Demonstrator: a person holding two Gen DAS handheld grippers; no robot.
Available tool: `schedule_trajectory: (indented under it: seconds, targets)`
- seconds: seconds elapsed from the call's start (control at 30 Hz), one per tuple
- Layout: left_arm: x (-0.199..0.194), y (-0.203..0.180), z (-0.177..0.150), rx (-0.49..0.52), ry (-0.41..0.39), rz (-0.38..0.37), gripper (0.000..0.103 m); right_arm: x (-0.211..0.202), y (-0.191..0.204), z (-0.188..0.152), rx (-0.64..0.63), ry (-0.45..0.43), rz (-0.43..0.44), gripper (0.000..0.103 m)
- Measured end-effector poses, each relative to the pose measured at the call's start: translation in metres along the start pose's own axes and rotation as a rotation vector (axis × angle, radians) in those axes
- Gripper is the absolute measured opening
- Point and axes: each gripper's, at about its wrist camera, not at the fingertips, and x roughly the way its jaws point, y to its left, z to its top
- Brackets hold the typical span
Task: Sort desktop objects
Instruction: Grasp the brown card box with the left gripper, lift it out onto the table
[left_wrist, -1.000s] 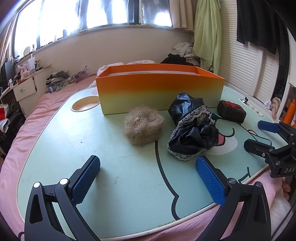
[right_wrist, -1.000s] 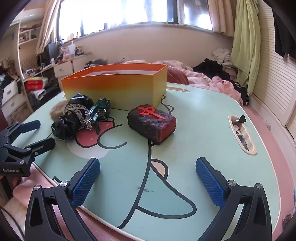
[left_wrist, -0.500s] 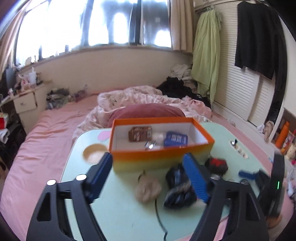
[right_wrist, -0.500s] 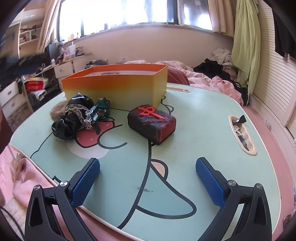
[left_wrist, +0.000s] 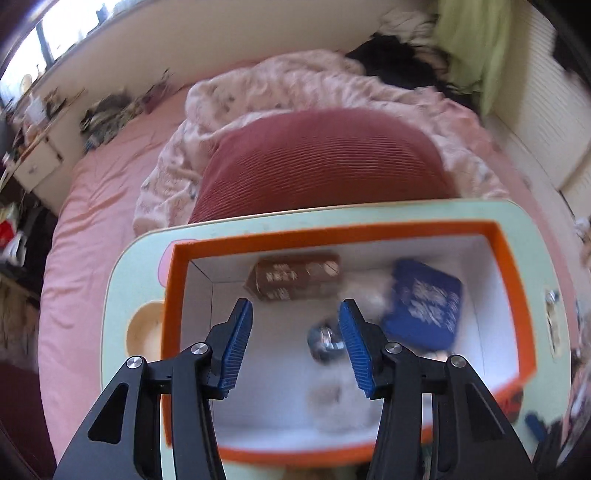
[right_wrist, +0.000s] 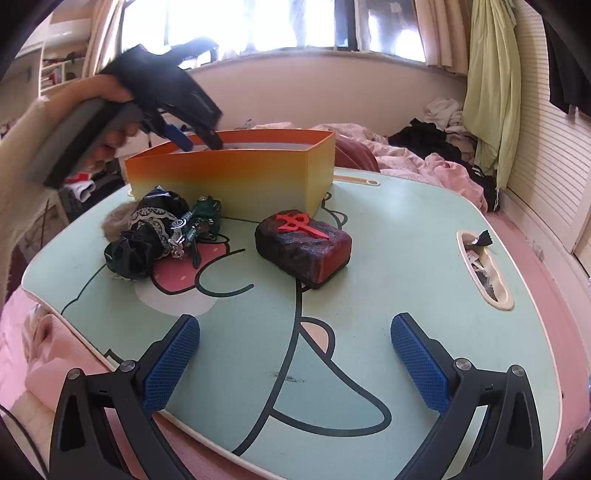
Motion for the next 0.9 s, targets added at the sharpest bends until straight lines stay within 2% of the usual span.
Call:
schedule_trajectory:
  seconds: [0.13, 0.27, 0.37, 0.5, 0.57, 0.6, 0.63, 0.7, 0.77, 0.8, 0.83, 0.9]
  targets:
    - [0.016, 0.004, 0.013, -0.068, 0.066, -0.005, 0.052, -0.001, 0.0, 0.0, 0.0, -0.006, 0.004, 0.103]
    - [0.035, 0.001, 0.023, -0.08, 0.14, -0.008, 0.052, -0.003, -0.001, -0.002, 0.0, -0.015, 0.01, 0.103]
    - [0.031, 0.004, 0.025, -0.107, 0.127, 0.005, 0.052, -0.003, -0.001, -0.002, 0.0, -0.017, 0.011, 0.103]
    - [0.011, 0.0, 0.025, -0.075, 0.069, -0.015, 0.052, -0.003, 0.0, -0.002, -0.001, -0.022, 0.013, 0.103]
    - [0.004, -0.001, 0.031, -0.074, 0.034, -0.002, 0.066, -0.003, 0.0, -0.002, 0.0, -0.023, 0.014, 0.103]
    - [0.004, -0.001, 0.035, -0.08, 0.024, 0.026, 0.08, -0.003, 0.0, -0.002, -0.001, -0.023, 0.014, 0.103]
    - [0.007, 0.0, 0.04, -0.082, 0.018, 0.057, 0.082, -0.003, 0.0, -0.002, -0.001, -0.023, 0.014, 0.103]
    - [0.021, 0.001, 0.047, -0.087, 0.064, 0.079, 0.082, -0.003, 0.0, -0.002, 0.0, -0.023, 0.014, 0.103]
    - [0.032, 0.003, 0.047, -0.092, 0.099, 0.037, 0.079, -0.003, 0.0, -0.002, -0.002, -0.025, 0.015, 0.103]
    - [0.036, 0.003, 0.046, -0.091, 0.107, 0.013, 0.062, -0.003, 0.0, -0.002, -0.002, -0.025, 0.015, 0.103]
    - [0.04, 0.003, 0.043, -0.091, 0.121, 0.004, 0.057, -0.003, 0.0, -0.002, -0.002, -0.025, 0.015, 0.103]
    - [0.036, 0.005, 0.038, -0.081, 0.089, -0.009, 0.057, -0.003, 0.0, -0.002, -0.002, -0.025, 0.015, 0.103]
